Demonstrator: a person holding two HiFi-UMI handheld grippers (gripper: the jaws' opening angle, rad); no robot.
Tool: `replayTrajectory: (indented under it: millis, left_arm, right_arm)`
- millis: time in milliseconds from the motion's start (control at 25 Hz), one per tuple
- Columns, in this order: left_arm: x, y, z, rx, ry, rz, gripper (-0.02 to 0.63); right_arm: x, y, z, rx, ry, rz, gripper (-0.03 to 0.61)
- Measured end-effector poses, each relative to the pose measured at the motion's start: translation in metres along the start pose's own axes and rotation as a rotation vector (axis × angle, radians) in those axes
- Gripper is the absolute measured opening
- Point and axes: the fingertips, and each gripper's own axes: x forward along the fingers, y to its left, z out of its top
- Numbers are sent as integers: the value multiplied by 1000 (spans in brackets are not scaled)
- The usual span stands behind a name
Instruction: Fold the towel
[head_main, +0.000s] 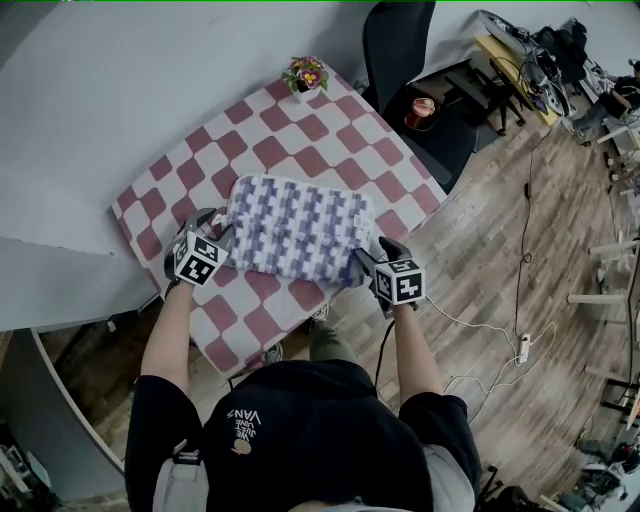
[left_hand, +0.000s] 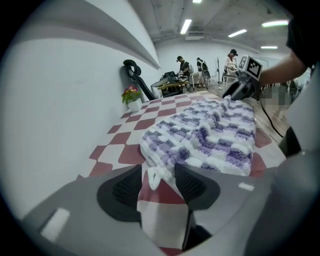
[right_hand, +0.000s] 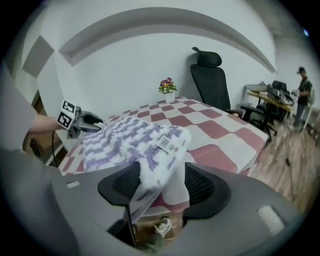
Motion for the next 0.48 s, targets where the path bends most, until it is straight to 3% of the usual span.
replayTrajectory:
  millis: [160,320,480]
  left_arm:
    - [-11,7,-6,-44,-10,8,184]
    - [-17,13,-16,-30,23,37,184]
    - [-32,17,-16,-31,3,84,184]
  right_arm:
    - [-10,2,4,25,-51,76,295]
    - [-17,9,-9,39,67,242,295]
    - [-35,-6,-3,-6,99,224,313]
